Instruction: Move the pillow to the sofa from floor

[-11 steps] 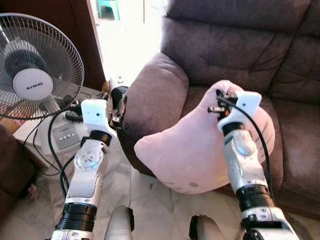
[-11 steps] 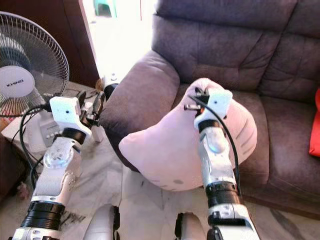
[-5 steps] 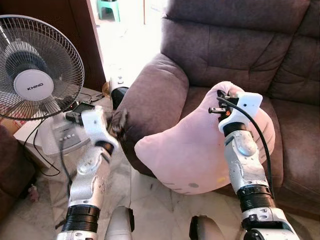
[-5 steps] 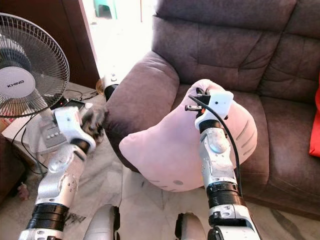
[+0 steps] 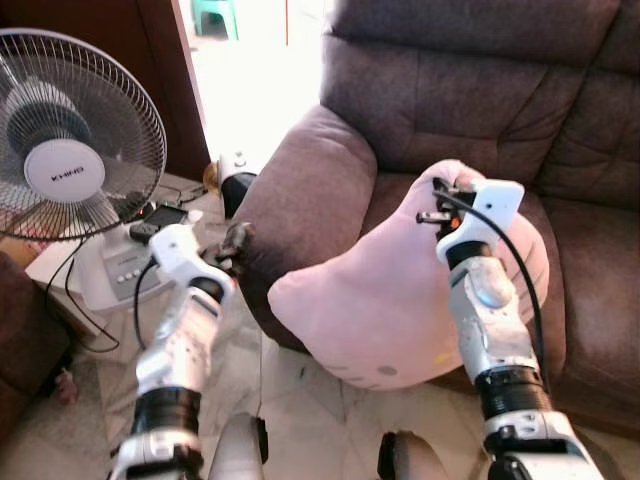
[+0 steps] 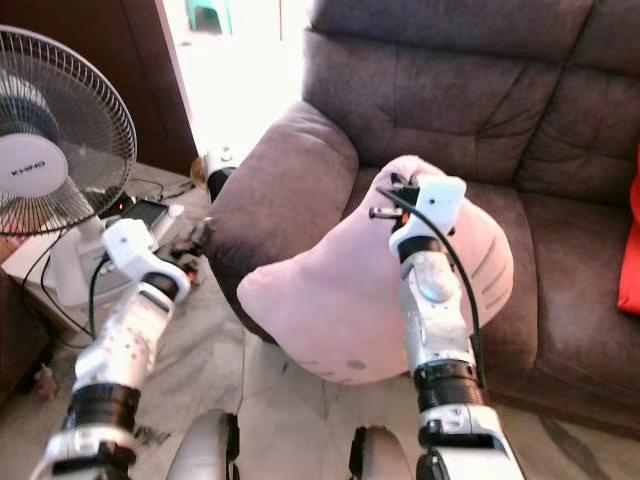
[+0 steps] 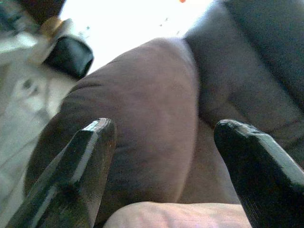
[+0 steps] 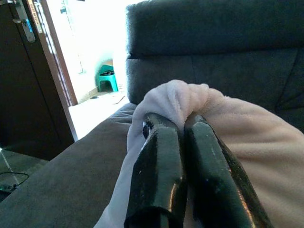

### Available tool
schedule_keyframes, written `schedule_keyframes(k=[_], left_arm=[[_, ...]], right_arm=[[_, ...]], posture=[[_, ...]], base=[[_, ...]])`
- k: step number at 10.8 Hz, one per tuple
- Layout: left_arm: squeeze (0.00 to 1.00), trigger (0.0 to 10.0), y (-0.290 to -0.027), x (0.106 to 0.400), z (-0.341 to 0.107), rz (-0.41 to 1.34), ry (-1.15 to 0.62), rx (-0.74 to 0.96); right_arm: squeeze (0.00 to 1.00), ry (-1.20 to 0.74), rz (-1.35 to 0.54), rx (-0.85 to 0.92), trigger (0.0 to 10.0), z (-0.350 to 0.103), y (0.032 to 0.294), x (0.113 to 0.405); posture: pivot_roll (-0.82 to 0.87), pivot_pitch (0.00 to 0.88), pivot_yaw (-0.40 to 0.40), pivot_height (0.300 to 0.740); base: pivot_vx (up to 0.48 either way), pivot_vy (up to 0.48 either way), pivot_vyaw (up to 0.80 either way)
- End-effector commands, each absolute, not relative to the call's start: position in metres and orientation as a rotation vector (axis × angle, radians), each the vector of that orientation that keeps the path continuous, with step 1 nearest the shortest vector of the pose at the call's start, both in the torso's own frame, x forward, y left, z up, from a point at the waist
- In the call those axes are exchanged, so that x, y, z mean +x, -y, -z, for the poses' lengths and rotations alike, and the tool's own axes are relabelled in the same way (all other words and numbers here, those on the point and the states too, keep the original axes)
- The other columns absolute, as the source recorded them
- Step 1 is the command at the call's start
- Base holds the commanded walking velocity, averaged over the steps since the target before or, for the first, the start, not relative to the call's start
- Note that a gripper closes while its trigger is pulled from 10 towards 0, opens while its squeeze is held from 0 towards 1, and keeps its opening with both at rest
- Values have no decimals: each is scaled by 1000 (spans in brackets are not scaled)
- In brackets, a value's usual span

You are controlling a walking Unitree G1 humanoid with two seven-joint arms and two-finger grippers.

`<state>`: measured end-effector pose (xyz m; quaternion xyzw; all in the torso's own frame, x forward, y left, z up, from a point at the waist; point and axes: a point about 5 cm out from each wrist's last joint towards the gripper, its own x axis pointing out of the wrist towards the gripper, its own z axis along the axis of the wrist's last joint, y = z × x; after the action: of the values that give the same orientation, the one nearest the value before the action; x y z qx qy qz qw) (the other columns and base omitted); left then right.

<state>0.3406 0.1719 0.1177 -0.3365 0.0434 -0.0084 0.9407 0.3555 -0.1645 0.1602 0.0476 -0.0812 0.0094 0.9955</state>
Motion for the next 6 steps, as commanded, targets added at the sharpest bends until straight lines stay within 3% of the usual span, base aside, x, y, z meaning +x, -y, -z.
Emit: schedule_keyframes(k=[1, 2, 3, 4, 6], left_arm=[[1000, 10000, -174, 343, -108, -12, -156, -716], [1000, 10000, -169, 343, -104, 54, -187, -529], [0, 10000, -160, 340, -114, 149, -112, -213], [0, 10000, -157, 335, -117, 159, -52, -110], [0, 10000, -163, 327, -114, 145, -20, -65]], right_arm=[[0, 255, -41, 80, 10000, -187, 161, 361], [0, 250, -54, 85, 10000, -186, 160, 361], [0, 233, -52, 78, 10000, -181, 162, 360], [0, 187, -13, 78, 10000, -165, 167, 356], [0, 175, 15, 82, 10000, -160, 173, 351]], posture=[[99, 28, -35, 663], [97, 30, -33, 663], [99, 35, -34, 663], [103, 37, -33, 663], [101, 38, -34, 663]], base=[[0, 0, 0], [0, 0, 0], [0, 0, 0], [0, 0, 0], [0, 0, 0]])
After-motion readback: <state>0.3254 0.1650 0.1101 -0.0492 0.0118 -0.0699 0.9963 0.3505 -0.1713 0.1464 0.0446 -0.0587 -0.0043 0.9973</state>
